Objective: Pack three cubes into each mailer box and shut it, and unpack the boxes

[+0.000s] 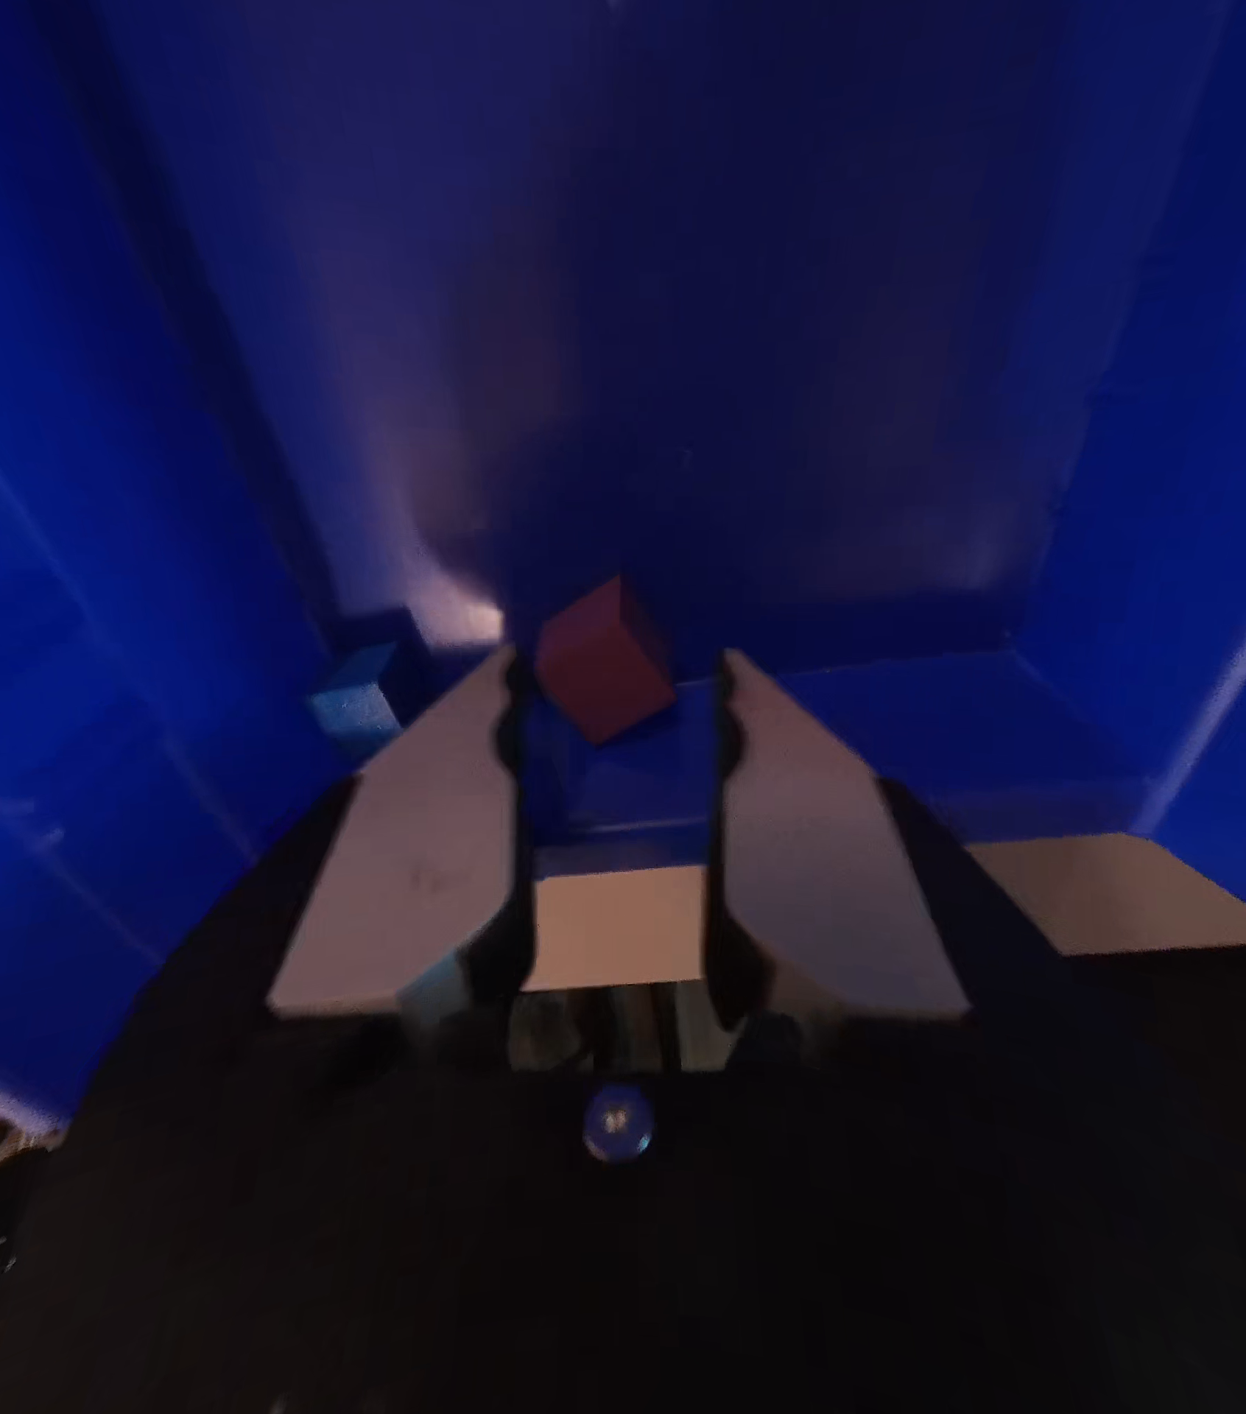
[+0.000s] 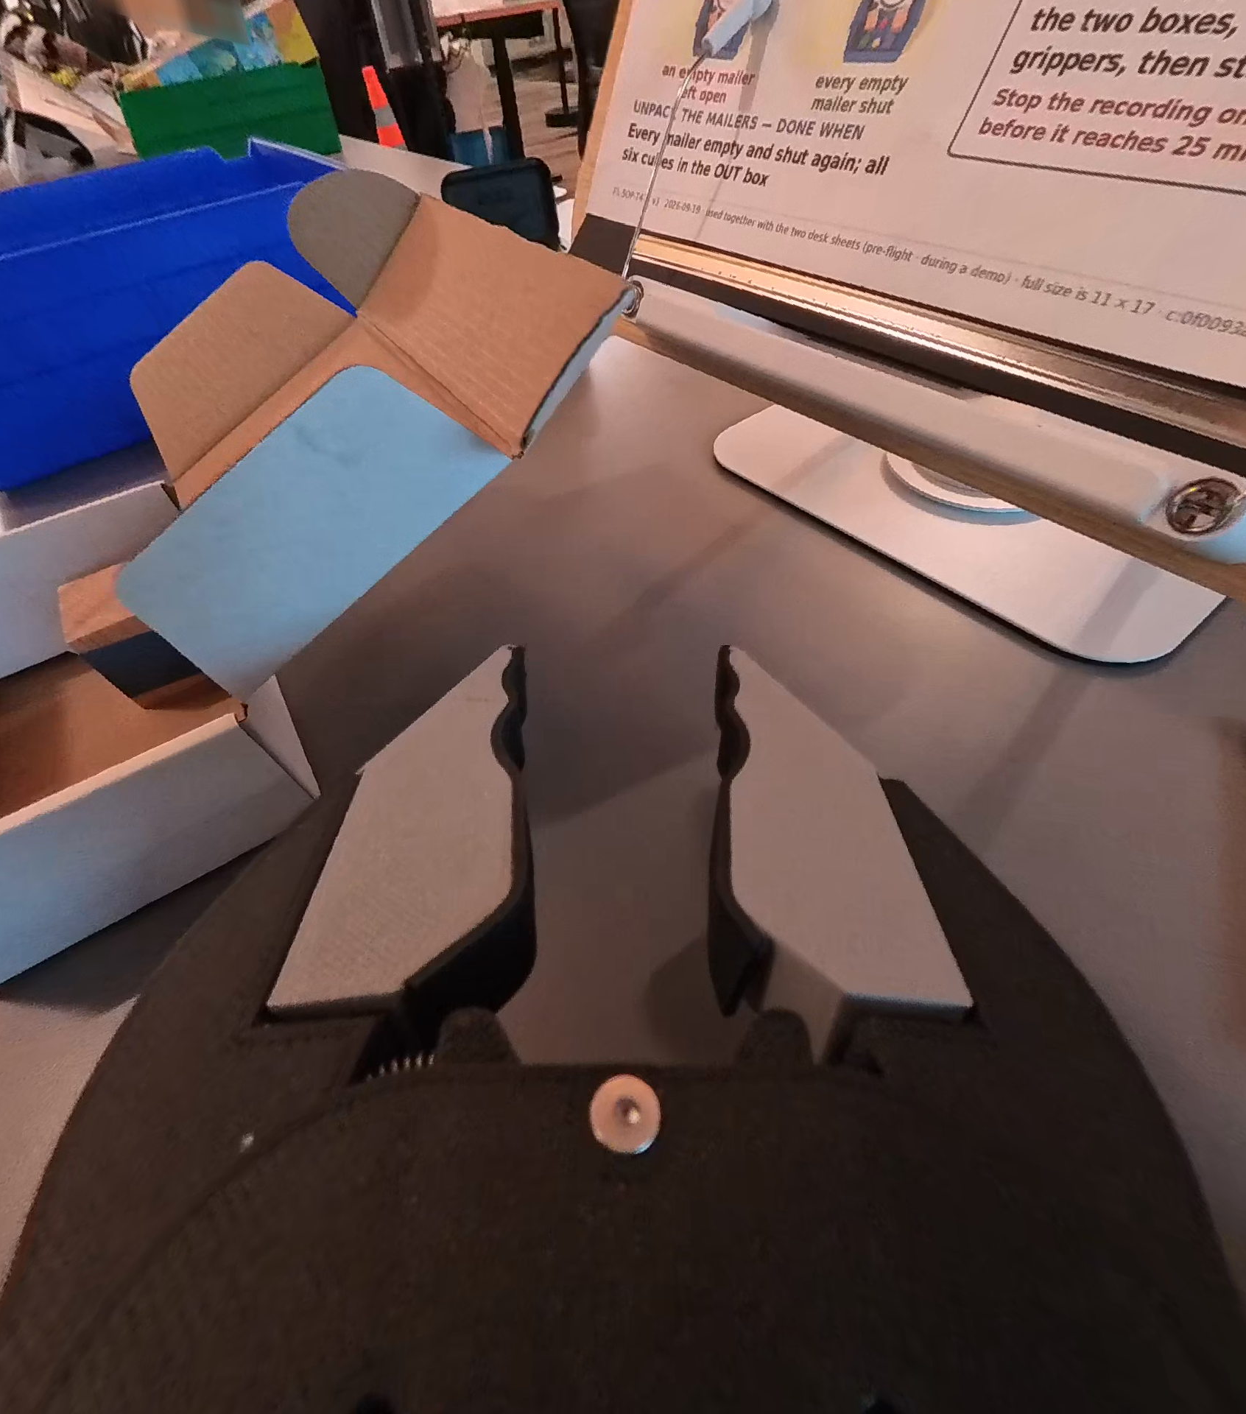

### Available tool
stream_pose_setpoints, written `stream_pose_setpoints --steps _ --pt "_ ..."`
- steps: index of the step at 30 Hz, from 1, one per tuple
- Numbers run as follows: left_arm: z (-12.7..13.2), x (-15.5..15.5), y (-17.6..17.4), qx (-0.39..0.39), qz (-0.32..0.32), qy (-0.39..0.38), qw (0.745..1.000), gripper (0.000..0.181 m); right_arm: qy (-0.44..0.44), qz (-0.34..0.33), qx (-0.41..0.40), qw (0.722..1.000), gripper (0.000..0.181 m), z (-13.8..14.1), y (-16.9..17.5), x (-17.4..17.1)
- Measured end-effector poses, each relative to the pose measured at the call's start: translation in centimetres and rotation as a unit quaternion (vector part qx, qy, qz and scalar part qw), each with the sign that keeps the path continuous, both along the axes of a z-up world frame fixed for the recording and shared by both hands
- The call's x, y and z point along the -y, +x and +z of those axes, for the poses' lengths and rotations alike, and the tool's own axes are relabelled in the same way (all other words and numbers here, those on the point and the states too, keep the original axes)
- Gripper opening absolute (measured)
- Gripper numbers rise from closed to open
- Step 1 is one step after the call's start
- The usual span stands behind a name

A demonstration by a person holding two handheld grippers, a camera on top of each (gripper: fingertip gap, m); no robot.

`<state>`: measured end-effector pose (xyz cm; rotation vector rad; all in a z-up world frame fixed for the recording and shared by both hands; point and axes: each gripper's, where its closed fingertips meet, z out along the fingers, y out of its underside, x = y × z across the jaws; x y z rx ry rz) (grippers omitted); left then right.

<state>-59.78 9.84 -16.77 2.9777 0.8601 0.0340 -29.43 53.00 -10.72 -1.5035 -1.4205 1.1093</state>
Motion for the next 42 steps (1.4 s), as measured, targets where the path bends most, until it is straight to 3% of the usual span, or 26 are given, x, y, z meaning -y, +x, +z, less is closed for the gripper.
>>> stream_pose_setpoints --steps 1,2,6,14,17,21,27,33,37,42 --pt "0.1 -0.2 -0.2 -0.002 -0.008 0.007 1.000 0.031 0.003 0.000 0.000 1.000 0.047 0.0 0.0 0.0" --pt "0.1 -0.4 -0.3 -0.004 -0.016 0.011 1.000 0.027 0.006 -0.001 0.000 1.000 0.047 0.0 0.0 0.1" --pt "1.4 -1.2 -0.7 -0.024 -0.038 0.032 0.998 0.027 0.009 -0.001 -0.001 1.000 0.047 0.1 0.0 0.1" --pt "9.5 -5.7 -1.5 -0.170 -0.141 0.097 0.971 0.026 0.011 0.001 0.003 1.000 0.044 -0.1 0.0 0.2" --pt "12.7 -9.3 1.3 -0.197 -0.196 0.138 0.950 0.026 0.014 0.001 0.003 1.000 0.043 0.0 0.0 0.2" --pt "14.5 -14.9 9.0 -0.193 -0.349 0.178 0.900 0.027 0.013 0.001 0.003 1.000 0.043 -0.1 0.0 0.2" --pt "11.9 -21.5 21.1 -0.115 -0.515 0.208 0.823 0.026 0.013 0.001 0.002 1.000 0.043 0.0 0.0 0.2" --pt "7.5 -25.6 28.4 -0.074 -0.599 0.183 0.776 0.027 0.013 0.006 0.009 1.000 0.042 -0.2 -0.1 0.3" --pt "4.8 -27.2 29.4 -0.073 -0.630 0.131 0.762 0.026 0.014 0.008 0.012 1.000 0.041 -0.3 -0.1 0.4" --pt "2.0 -27.2 27.3 -0.092 -0.631 0.050 0.768 0.026 0.016 0.009 0.014 1.000 0.041 -0.4 -0.2 0.4"
